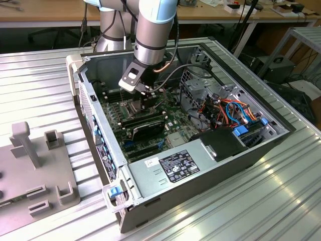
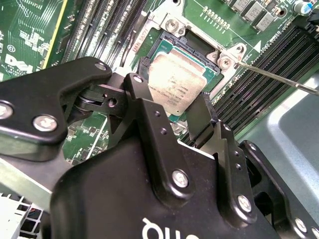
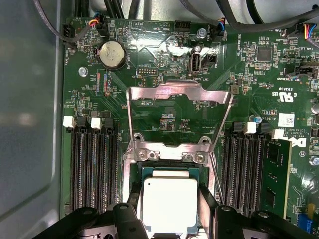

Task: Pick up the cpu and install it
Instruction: 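Place the cpu into insertion slot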

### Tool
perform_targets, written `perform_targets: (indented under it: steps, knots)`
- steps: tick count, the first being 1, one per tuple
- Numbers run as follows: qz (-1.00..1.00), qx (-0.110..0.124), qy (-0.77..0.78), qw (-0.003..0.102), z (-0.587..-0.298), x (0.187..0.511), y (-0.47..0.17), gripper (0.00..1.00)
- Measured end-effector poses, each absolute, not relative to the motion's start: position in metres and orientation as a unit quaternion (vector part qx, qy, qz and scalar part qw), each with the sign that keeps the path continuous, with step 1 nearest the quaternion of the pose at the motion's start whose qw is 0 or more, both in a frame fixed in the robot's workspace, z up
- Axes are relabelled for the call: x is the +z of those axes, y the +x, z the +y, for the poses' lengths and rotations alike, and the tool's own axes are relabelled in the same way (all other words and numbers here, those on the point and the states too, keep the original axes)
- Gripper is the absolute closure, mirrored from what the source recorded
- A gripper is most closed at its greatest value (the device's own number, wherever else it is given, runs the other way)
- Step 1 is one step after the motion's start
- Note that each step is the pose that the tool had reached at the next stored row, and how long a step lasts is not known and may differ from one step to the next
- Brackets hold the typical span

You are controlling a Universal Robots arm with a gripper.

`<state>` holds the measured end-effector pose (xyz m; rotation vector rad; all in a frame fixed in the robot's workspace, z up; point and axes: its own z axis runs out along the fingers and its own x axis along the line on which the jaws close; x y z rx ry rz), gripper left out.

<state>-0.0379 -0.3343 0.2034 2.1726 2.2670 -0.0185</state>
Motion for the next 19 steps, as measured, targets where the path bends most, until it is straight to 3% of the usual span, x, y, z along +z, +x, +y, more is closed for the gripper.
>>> perform_targets:
  steps: [19]
  knots:
    - [0.721, -0.006, 0.693, 0.001, -0.3334, 0.1996, -0.0381, 0.45]
